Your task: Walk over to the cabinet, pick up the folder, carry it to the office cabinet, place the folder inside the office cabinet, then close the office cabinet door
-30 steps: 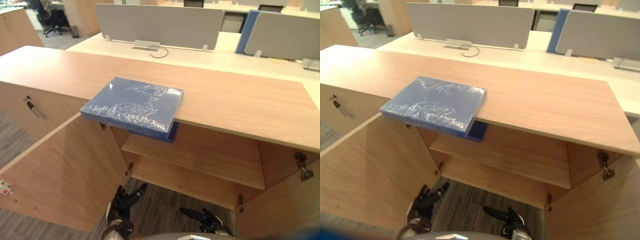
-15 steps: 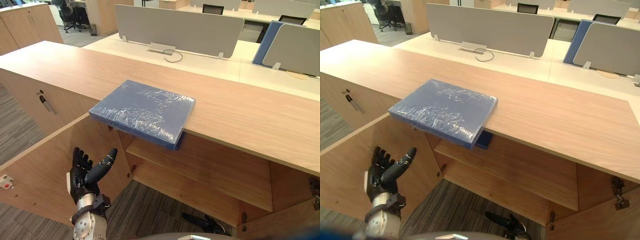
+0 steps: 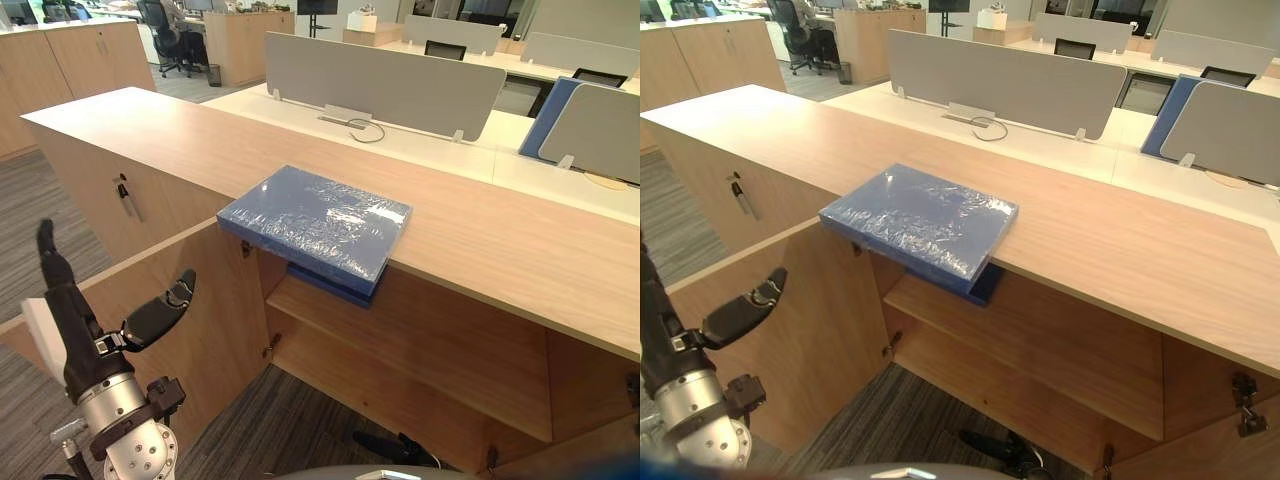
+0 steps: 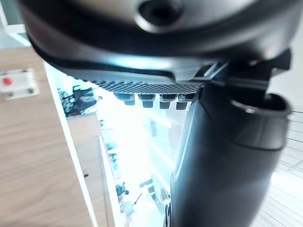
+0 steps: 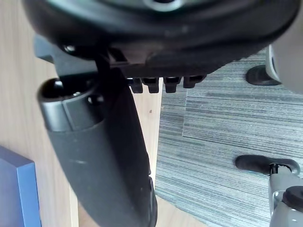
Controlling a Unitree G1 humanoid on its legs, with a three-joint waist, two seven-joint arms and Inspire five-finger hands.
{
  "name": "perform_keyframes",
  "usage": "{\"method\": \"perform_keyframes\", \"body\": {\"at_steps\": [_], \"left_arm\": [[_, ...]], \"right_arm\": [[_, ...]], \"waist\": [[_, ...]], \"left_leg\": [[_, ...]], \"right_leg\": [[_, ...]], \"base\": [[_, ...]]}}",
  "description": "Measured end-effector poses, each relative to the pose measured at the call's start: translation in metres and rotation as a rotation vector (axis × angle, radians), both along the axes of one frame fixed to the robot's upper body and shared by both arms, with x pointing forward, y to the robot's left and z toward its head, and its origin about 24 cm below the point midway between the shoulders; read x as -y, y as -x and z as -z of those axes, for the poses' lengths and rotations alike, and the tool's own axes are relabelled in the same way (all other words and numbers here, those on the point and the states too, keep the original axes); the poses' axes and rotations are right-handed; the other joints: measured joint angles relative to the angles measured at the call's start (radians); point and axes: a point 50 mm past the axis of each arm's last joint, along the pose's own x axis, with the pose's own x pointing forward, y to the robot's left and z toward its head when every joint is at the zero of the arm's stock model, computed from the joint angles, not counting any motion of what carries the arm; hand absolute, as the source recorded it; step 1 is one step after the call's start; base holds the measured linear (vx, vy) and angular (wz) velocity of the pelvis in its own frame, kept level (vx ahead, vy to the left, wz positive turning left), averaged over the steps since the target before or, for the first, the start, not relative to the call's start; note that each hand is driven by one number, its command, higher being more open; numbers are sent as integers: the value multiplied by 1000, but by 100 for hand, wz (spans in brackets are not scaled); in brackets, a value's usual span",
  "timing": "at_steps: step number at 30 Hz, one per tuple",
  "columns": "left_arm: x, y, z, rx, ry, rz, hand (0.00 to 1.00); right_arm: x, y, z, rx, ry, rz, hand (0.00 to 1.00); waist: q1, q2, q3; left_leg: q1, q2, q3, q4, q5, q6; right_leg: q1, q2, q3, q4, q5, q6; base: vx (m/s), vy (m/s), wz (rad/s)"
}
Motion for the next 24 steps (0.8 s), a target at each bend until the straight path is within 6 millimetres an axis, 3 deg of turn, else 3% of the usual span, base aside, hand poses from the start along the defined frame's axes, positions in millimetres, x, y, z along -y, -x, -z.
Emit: {"method": "perform_keyframes", "body": {"at_steps": [9, 12, 24], "left_arm": [[18, -10, -28, -5, -426, 115, 100], [20, -15, -31, -1, -497, 149, 100], [23, -28, -19, -104, -640, 293, 100]], "right_arm": [[1, 3, 2, -13, 17, -23, 100], [3, 4, 2, -11, 21, -12, 100], [14, 4, 3, -18, 42, -9, 100]], "waist": [[-5, 9, -28], [-6, 13, -30], [-6, 47, -35]], "left_leg": [[-1, 9, 24, -2, 2, -1], [-5, 11, 34, -3, 2, -1], [7, 23, 65, -17, 4, -1]], "right_leg": [[-11, 14, 26, -13, 9, -11], [-18, 19, 39, -21, 12, -14], [-37, 30, 78, -22, 18, -22]], "base": [[-2, 1, -6], [-17, 10, -14], [-4, -1, -8]]}}
